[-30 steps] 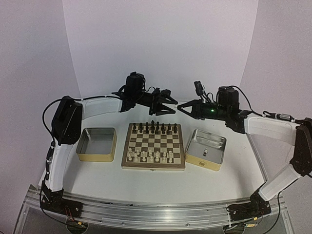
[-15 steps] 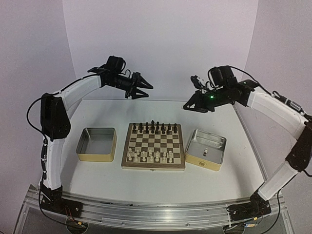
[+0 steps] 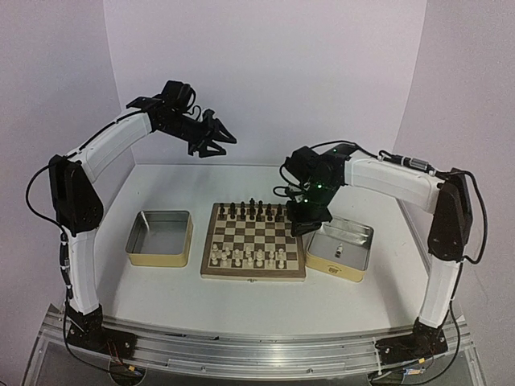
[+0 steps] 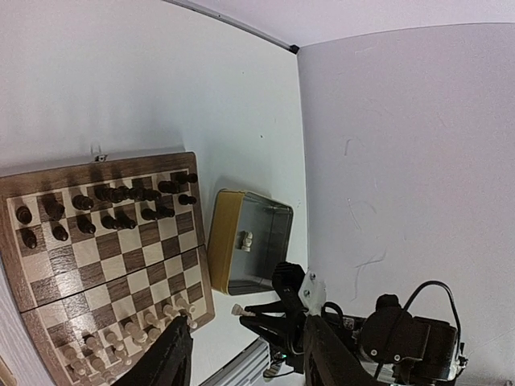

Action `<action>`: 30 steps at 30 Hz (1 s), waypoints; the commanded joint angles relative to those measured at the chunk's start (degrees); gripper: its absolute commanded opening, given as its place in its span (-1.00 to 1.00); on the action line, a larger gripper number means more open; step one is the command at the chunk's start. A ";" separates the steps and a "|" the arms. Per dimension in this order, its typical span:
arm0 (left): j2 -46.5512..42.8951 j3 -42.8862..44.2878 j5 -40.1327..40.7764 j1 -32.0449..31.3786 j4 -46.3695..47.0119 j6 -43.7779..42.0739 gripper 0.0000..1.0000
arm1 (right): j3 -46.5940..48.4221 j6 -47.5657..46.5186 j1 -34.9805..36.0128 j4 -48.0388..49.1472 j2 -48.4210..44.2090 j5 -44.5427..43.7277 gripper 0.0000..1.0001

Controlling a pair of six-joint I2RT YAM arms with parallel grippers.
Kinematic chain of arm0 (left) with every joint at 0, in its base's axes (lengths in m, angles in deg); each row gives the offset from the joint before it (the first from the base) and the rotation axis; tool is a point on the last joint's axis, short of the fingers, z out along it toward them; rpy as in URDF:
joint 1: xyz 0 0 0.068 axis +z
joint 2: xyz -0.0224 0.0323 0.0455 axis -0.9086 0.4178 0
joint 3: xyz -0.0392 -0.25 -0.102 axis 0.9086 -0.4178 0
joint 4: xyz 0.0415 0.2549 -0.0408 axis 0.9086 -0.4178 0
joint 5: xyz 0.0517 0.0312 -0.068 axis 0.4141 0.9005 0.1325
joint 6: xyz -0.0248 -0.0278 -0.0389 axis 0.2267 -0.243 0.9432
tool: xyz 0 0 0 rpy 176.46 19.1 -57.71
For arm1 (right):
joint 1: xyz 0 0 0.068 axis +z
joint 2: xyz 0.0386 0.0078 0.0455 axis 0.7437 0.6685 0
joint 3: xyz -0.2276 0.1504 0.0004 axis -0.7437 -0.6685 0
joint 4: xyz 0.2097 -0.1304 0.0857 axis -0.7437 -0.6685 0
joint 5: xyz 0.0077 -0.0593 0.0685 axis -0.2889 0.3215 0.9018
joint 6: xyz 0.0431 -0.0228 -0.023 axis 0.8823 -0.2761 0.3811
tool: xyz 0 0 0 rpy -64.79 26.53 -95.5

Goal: Set up the chess pieces on the board
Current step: Place the chess piece on the chessboard.

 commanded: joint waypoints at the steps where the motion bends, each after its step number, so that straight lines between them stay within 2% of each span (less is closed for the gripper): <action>1: -2.78 1.26 1.90 0.34 -1.75 -2.45 -0.07 | 1.60 3.74 0.79 -2.88 2.44 -4.44 -1.00; 12: -3.81 1.23 5.43 0.42 -2.40 -3.30 -0.07 | 1.91 6.47 1.39 -2.52 8.30 -3.66 -1.00; 30: -3.65 0.52 5.26 0.42 -1.73 -3.04 -0.07 | 3.40 6.18 1.40 -1.49 12.66 -4.02 -1.00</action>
